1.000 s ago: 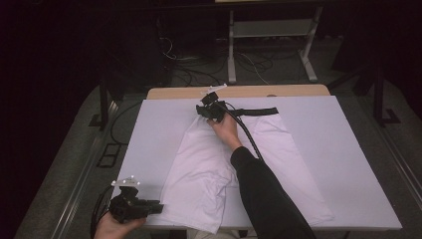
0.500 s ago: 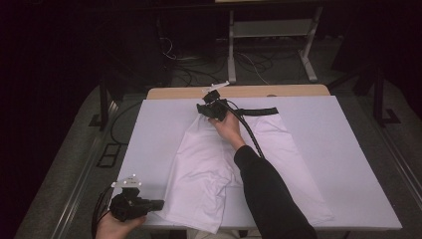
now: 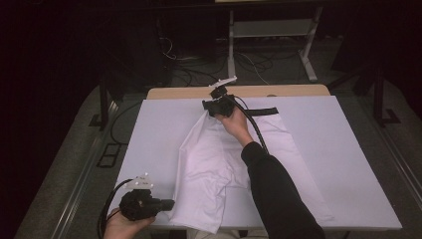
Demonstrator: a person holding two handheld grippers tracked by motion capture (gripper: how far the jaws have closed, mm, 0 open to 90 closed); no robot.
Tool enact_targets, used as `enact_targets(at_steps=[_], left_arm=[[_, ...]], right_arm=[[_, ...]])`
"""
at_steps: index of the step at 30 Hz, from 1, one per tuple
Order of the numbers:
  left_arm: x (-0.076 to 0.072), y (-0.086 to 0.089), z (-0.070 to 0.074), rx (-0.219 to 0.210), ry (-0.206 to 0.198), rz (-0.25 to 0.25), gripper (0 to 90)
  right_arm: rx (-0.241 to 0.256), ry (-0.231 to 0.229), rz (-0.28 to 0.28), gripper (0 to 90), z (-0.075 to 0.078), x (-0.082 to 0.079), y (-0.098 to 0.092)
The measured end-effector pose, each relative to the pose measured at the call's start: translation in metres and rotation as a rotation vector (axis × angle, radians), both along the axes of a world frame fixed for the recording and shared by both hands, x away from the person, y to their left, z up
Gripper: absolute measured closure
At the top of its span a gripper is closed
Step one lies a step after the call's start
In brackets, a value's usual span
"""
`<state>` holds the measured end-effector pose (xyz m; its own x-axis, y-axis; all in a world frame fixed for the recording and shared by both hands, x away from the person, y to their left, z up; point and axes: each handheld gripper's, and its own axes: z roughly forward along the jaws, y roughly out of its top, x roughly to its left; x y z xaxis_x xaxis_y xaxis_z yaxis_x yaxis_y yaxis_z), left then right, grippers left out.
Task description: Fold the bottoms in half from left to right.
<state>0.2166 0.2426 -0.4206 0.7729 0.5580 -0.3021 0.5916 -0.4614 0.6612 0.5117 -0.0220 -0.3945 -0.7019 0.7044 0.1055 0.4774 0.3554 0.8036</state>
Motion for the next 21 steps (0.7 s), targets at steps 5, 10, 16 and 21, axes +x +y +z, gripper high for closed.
enact_targets(at_steps=[5,10,16,21], left_arm=[[0.002,-0.010,0.000,-0.001,0.008,-0.036,88.7],[0.003,-0.019,0.000,-0.010,0.014,-0.070,88.7],[0.004,-0.026,0.005,-0.030,0.017,-0.096,88.7],[0.005,-0.033,0.010,-0.061,0.020,-0.120,88.7]], right_arm=[[0.009,-0.001,-0.027,86.1,0.007,0.004,-0.017],[0.016,0.005,-0.047,86.1,0.012,0.006,-0.033],[0.014,0.004,-0.064,86.1,0.017,0.009,-0.046],[0.021,0.001,-0.074,86.1,0.021,0.009,-0.053]])
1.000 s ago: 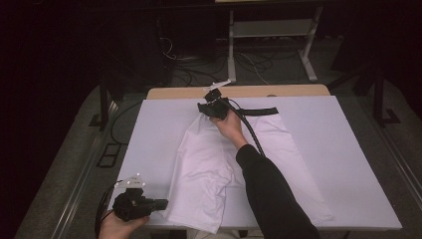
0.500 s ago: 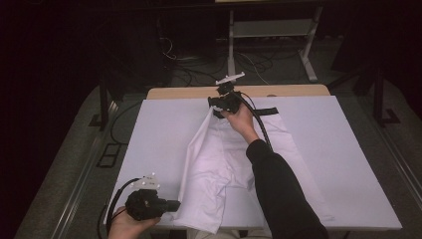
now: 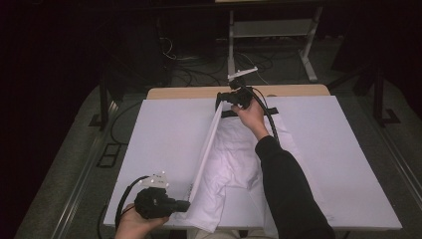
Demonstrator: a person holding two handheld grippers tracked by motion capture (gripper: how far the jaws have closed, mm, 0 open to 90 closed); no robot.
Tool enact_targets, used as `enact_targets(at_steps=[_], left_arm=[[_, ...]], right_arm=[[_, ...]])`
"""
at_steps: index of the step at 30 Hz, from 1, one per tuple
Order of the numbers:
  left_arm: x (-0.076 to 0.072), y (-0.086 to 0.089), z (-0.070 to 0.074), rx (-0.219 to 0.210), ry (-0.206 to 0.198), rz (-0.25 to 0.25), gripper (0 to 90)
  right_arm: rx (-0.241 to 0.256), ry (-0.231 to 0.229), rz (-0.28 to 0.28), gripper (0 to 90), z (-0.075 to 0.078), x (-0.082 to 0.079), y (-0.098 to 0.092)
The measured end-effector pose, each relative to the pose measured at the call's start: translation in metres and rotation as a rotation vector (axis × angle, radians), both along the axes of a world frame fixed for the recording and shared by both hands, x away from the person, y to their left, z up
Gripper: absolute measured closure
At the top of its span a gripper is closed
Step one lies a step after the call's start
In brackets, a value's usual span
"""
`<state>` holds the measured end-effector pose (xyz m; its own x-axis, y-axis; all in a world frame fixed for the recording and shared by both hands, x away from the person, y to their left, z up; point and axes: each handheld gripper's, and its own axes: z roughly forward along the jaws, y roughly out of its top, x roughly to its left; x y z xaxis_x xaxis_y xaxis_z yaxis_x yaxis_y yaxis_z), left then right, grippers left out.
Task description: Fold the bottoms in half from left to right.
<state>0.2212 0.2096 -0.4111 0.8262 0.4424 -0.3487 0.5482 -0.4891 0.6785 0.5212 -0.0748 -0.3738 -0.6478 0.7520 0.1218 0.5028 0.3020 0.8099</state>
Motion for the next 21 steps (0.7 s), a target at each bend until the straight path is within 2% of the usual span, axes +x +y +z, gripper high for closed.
enact_targets(at_steps=[9,21], left_arm=[[0.006,-0.014,0.007,-0.076,0.019,-0.042,88.6],[0.010,-0.042,0.017,-0.117,0.019,-0.116,88.6]], right_arm=[[0.006,-0.004,-0.007,86.1,0.004,0.001,-0.014],[0.004,-0.004,-0.019,86.1,0.009,-0.001,-0.033]])
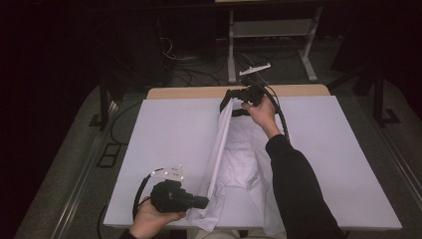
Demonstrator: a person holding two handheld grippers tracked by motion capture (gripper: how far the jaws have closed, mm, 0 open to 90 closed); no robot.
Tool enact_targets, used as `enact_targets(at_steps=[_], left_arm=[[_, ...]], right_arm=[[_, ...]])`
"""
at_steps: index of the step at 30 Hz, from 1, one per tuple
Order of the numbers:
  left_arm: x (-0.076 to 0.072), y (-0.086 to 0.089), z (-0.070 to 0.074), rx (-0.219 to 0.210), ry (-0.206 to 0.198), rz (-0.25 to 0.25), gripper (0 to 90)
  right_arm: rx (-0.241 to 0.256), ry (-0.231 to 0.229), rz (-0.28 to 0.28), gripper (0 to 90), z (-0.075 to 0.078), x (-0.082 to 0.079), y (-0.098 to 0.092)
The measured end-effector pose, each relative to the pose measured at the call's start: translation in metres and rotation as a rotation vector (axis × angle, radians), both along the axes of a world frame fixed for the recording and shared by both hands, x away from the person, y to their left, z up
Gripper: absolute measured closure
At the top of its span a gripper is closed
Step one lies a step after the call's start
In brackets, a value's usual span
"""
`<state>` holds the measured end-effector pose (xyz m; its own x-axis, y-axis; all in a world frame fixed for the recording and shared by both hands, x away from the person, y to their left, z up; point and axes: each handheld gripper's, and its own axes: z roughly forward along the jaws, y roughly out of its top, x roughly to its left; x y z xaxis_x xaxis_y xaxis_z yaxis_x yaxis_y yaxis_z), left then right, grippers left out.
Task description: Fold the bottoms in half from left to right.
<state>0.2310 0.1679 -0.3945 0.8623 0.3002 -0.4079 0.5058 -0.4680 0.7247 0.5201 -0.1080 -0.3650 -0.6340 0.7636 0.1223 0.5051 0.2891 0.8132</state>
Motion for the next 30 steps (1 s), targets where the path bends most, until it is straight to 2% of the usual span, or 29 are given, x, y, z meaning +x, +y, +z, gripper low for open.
enact_targets(at_steps=[25,30], left_arm=[[0.005,-0.066,0.007,-0.010,-0.010,-0.159,88.6],[0.006,-0.077,0.007,-0.019,-0.008,-0.177,88.6]], right_arm=[[-0.012,0.024,-0.026,86.0,-0.009,-0.010,-0.044],[-0.019,0.031,-0.033,86.1,-0.009,-0.011,-0.053]])
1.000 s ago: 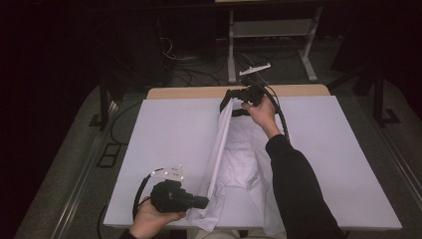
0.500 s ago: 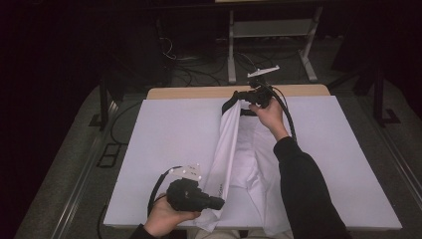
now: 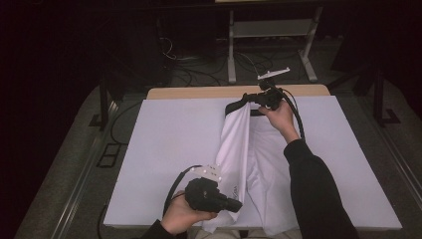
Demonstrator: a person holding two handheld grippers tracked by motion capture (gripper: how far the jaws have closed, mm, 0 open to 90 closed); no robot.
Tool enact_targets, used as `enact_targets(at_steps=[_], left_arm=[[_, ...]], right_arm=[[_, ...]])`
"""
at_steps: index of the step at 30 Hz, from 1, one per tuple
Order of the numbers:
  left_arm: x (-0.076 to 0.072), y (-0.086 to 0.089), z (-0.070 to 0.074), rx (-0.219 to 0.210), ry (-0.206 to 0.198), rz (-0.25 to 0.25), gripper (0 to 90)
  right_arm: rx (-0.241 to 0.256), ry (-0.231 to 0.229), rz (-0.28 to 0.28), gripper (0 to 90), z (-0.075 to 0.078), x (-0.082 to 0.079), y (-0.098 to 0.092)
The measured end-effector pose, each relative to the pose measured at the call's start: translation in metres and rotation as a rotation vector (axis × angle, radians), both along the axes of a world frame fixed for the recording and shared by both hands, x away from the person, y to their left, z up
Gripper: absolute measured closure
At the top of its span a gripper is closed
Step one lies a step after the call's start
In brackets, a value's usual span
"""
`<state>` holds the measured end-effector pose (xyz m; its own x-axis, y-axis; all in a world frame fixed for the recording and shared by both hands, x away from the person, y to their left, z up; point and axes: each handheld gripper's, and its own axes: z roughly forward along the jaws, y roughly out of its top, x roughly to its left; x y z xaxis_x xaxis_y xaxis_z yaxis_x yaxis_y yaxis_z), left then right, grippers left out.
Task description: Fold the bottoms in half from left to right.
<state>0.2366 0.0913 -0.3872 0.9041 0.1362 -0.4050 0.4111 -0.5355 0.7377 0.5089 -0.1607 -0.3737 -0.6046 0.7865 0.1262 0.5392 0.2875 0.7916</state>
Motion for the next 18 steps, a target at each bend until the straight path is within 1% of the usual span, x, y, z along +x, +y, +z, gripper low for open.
enact_targets(at_steps=[3,13,18], left_arm=[[0.000,-0.005,0.001,-0.006,0.001,-0.011,88.6],[0.002,-0.025,0.002,-0.007,0.001,-0.051,88.6],[0.003,-0.035,0.003,-0.020,0.007,-0.060,88.6]], right_arm=[[-0.005,0.002,0.001,86.0,0.000,-0.001,-0.004],[-0.022,0.009,0.009,86.0,0.002,-0.003,-0.013],[-0.031,0.009,0.011,86.1,0.002,-0.004,-0.018]])
